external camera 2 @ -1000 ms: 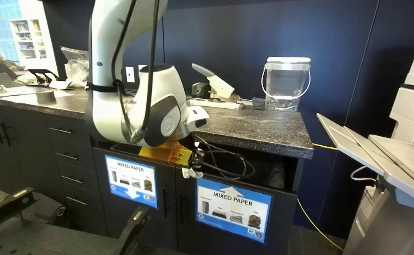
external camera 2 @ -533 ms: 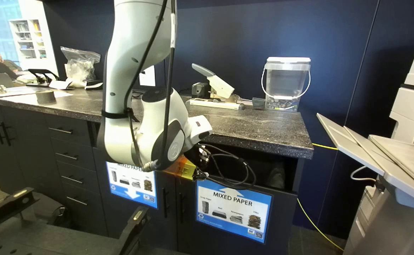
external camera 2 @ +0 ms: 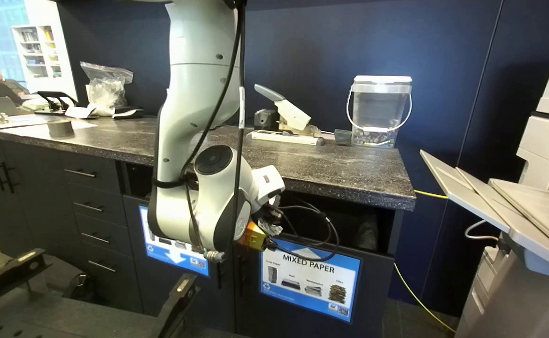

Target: Put the tissues in the rubbish bin.

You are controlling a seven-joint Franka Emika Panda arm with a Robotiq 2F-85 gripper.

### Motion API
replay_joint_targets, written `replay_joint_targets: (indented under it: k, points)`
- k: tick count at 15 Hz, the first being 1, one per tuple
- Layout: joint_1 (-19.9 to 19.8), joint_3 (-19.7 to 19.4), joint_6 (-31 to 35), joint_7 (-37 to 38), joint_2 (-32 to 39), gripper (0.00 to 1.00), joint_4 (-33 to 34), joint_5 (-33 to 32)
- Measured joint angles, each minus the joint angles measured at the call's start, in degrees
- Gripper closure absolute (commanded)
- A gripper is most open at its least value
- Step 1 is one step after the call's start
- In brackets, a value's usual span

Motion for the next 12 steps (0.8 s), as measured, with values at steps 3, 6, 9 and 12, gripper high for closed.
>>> replay_joint_targets:
  k: [3,6,9,12]
  points:
    - [-0.40,0.10,1.81,0.13,4.41,0.88,5.57,-0.02]
    - [-0.42,0.00,2.87,-0.01,8.10,0.87,11.26,-0.02]
    - [-0.31,-0.03,2.97,-0.59,10.91,0.88,16.55,-0.02]
    - [-0.09,-0.07,2.88,-1.51,13.47,0.87,21.75,-0.02]
